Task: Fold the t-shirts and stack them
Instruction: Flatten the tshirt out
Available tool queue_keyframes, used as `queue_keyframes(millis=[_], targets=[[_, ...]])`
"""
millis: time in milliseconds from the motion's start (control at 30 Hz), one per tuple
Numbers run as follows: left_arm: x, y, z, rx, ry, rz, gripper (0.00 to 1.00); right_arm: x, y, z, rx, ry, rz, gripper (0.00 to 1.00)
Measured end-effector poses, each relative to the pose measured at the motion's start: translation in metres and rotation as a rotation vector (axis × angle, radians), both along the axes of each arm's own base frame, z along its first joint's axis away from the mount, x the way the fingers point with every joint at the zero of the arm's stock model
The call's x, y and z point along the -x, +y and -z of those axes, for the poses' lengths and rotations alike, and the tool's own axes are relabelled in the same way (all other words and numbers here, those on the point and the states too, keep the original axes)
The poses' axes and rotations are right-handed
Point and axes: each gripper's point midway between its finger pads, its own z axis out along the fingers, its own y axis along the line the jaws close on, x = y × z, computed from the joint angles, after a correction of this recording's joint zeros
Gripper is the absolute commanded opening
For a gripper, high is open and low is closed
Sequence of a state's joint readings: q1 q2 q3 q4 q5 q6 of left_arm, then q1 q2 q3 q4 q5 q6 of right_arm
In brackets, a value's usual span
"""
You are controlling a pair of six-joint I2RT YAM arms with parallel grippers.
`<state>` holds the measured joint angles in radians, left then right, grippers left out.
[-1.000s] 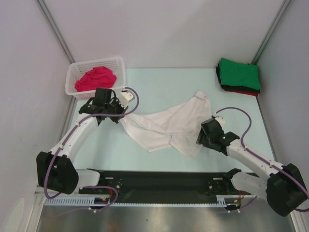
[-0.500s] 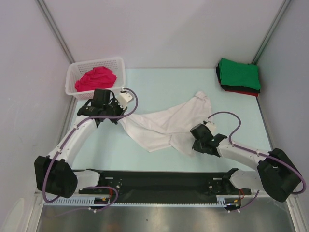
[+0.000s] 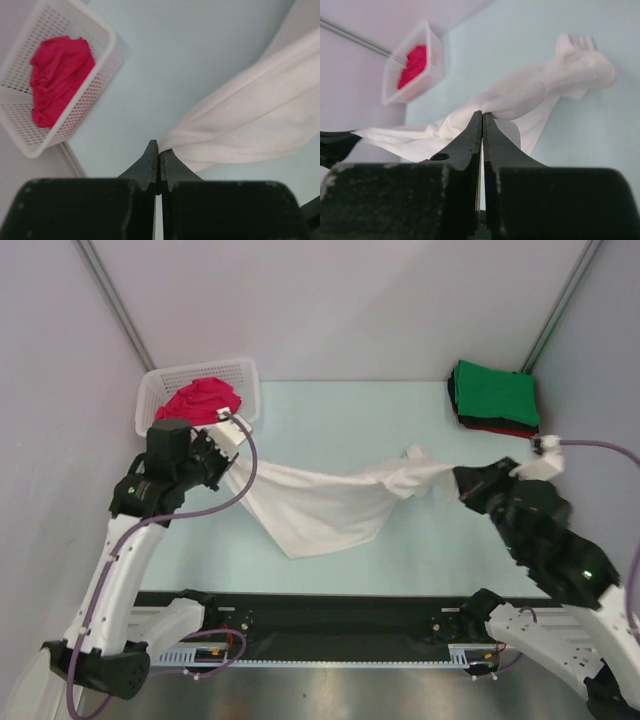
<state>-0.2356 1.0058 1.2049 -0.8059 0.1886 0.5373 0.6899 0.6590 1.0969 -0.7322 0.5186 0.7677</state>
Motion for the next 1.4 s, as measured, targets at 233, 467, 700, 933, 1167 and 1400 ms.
queue_keyframes(millis=[233, 467, 700, 933, 1167, 1400], targets=[[0.044, 0.021, -0.097, 0.015, -0.229, -0.042, 0.0, 0.042, -0.043, -0.109, -0.072, -0.243, 0.006, 0.0], [0.1, 0.041, -0.175, 0.045, -0.447, -0.07, 0.0, 0.068, -0.055, -0.165, -0.094, -0.371, -0.04, 0.0], [0.095, 0.043, -0.179, 0.027, -0.457, -0.078, 0.0, 0.054, -0.047, -0.189, -0.026, -0.427, -0.045, 0.0], [0.001, 0.028, -0.12, -0.05, -0.275, -0.106, 0.0, -0.051, -0.01, -0.15, 0.205, -0.309, 0.05, 0.0], [-0.098, 0.01, -0.025, -0.123, -0.074, -0.131, 0.0, -0.179, -0.038, -0.054, 0.284, -0.114, 0.154, 0.0], [-0.172, -0.003, 0.066, -0.163, 0.07, -0.173, 0.0, -0.274, -0.032, 0.055, 0.253, 0.017, 0.089, 0.0]])
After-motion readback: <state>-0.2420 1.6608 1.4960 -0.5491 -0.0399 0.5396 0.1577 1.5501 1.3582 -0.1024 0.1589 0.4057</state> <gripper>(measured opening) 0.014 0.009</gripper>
